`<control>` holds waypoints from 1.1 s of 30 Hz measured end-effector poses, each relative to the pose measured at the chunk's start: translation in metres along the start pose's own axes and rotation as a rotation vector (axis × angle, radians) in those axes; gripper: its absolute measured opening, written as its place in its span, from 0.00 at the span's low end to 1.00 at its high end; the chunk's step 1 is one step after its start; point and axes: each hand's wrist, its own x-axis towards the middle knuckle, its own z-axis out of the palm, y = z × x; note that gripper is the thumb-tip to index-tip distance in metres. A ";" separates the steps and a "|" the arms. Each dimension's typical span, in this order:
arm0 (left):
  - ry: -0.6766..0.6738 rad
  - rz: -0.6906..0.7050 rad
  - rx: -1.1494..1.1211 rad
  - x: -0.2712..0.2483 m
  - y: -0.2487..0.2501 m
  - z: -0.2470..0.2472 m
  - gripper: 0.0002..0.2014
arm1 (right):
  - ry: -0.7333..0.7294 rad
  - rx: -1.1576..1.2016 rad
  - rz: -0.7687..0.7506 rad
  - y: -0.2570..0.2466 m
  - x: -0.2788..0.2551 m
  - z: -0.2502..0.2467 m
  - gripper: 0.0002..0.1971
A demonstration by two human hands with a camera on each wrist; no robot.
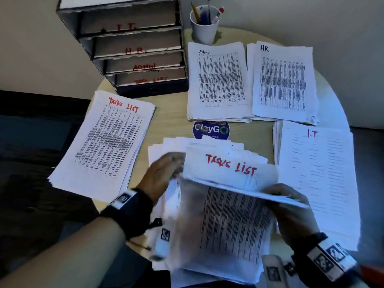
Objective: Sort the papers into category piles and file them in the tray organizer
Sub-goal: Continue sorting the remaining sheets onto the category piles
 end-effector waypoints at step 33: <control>0.142 0.016 -0.299 -0.064 0.120 -0.038 0.19 | -0.041 -0.337 -0.387 -0.158 -0.008 0.004 0.04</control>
